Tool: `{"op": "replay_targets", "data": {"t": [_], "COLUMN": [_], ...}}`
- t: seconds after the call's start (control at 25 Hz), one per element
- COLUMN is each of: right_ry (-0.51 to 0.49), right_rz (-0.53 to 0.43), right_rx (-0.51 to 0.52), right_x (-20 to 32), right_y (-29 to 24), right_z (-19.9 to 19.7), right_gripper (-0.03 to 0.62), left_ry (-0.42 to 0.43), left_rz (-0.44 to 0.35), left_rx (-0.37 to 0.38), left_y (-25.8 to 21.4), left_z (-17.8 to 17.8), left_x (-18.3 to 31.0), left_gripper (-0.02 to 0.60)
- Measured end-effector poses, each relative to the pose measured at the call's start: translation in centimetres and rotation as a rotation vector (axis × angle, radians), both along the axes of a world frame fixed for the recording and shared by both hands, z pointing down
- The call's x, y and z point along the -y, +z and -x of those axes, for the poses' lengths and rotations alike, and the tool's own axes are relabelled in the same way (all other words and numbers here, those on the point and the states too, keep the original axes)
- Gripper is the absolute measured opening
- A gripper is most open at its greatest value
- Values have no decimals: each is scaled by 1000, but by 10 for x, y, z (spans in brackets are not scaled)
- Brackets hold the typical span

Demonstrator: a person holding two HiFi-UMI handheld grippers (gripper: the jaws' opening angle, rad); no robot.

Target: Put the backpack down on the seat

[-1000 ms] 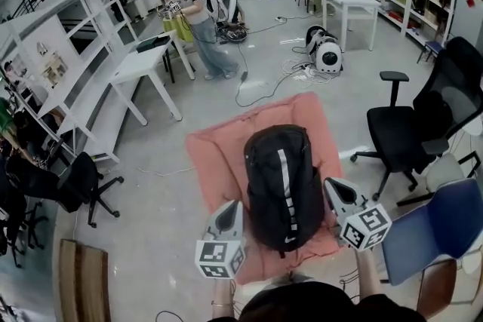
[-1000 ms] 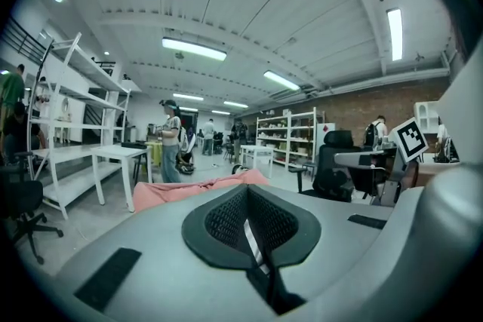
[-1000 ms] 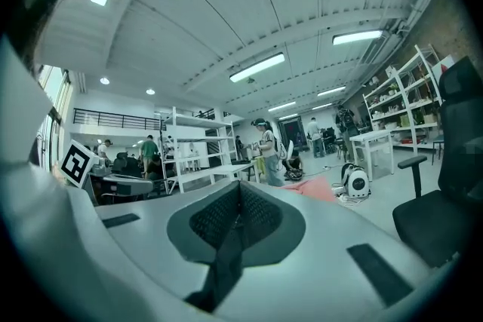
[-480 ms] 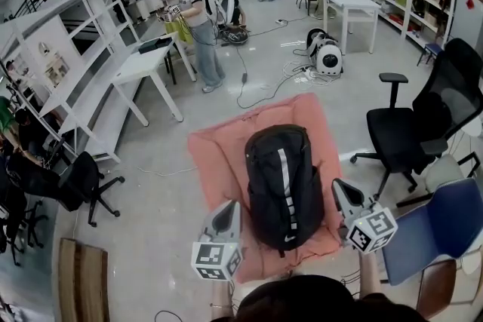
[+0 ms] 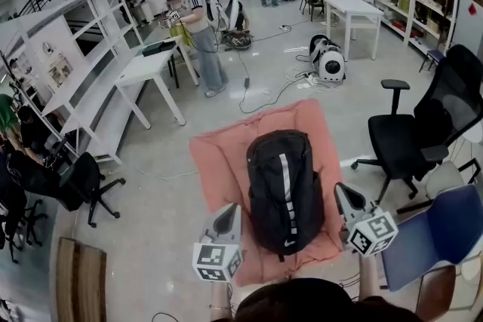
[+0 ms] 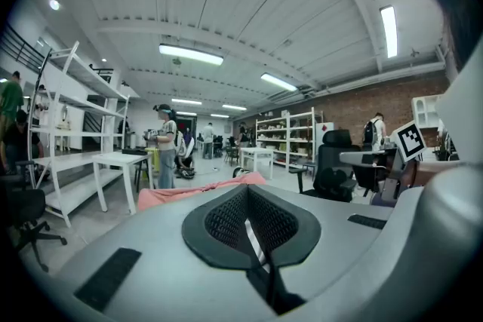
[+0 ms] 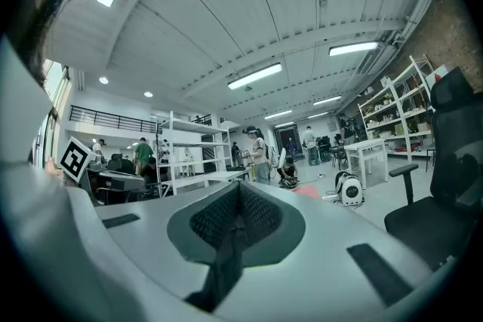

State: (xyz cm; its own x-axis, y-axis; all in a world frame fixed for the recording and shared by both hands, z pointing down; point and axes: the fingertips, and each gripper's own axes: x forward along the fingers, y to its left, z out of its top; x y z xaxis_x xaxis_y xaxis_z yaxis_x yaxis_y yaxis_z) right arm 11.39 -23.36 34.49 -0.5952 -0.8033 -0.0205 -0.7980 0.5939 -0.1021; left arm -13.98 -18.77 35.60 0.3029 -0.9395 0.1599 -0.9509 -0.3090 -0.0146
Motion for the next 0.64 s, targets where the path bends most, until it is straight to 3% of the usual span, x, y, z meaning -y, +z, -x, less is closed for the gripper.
{"op": "replay_targets", "data": {"t": [0.64], "right_ry": [0], "right_rz": [39], "right_rx": [4], "right_x": [3], "right_y": [14], "right_z": [-8], "right_gripper": [13], "left_ry": [1], "left_rz": [27], "left_rx": [40], "left_y": [7], "left_z": [-9], "left_x": [1], "left_gripper": [14]}}
